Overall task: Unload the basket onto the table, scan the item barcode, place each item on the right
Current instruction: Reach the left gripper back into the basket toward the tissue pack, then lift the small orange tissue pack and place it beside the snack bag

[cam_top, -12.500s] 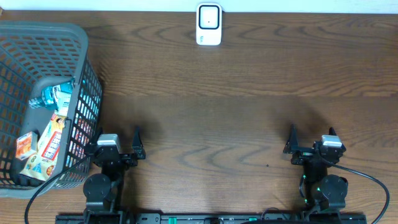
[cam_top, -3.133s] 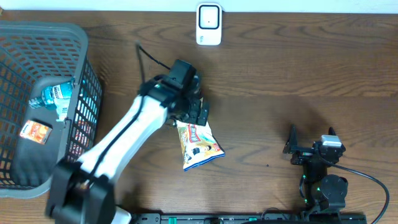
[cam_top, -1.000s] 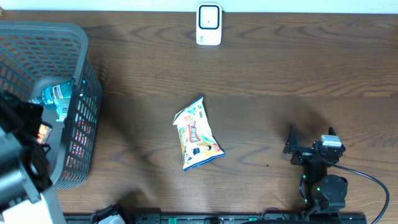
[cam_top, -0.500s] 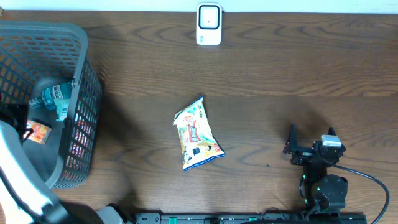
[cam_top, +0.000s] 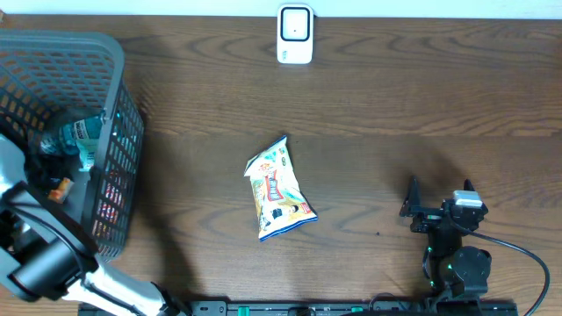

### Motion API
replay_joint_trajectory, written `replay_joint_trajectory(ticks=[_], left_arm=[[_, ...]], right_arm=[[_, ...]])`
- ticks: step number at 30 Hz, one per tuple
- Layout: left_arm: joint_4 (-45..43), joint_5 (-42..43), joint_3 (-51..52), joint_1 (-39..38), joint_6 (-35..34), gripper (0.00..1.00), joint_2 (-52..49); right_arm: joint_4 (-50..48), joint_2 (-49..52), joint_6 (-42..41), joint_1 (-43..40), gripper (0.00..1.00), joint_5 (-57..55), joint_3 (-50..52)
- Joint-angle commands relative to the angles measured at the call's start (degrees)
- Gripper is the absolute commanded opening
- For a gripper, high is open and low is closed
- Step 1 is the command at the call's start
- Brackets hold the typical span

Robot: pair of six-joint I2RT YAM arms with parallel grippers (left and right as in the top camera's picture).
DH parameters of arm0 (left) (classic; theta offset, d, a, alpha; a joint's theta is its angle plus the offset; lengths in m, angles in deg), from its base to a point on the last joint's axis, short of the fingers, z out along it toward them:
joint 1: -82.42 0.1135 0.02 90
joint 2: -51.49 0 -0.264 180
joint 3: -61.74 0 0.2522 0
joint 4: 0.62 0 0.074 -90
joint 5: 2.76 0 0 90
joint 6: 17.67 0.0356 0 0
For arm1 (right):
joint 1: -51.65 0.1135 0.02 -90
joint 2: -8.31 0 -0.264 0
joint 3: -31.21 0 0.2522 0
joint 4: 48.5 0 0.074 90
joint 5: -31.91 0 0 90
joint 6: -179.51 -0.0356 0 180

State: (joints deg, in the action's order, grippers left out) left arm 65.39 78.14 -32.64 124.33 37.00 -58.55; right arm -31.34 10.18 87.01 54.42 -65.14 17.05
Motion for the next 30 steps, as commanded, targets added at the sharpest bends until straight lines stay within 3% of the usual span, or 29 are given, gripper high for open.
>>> replay_joint_trajectory(ticks=[1,6,8,12,16,23,30], left_arm=[[-3.0,4.9,-0.4,0.1,7.6,0.98,-4.0],[-5.3,6.8,-0.1,0.1,9.0,0.96,-6.8],[-5.4,6.8,-0.1,0.1,9.0,0.82,-7.5],[-5.4,6.8,-0.1,0.1,8.9,0.45,-7.5],[-5.0,6.8,-0.1,0.1,9.0,0.23,-7.0],[-4.1,6.8,-0.2,0.1,8.9,0.08,-2.6],[-1.0,8.8,-0.2,0.1,7.6,0.08,10.7]], right_arm=[[0.2,0.0,0.5,0.2,0.99,0.1,0.1],[0.2,0.0,0.5,0.2,0.99,0.1,0.1],[0.2,0.0,0.5,0.2,0.99,0.1,0.1],[0.2,0.0,0.5,0.2,0.99,0.1,0.1],[0.2,0.0,0.5,0.2,0.99,0.1,0.1],[0.2,0.0,0.4,0.2,0.99,0.1,0.1],[0.2,0.0,0.5,0.2,0.99,0.1,0.1]])
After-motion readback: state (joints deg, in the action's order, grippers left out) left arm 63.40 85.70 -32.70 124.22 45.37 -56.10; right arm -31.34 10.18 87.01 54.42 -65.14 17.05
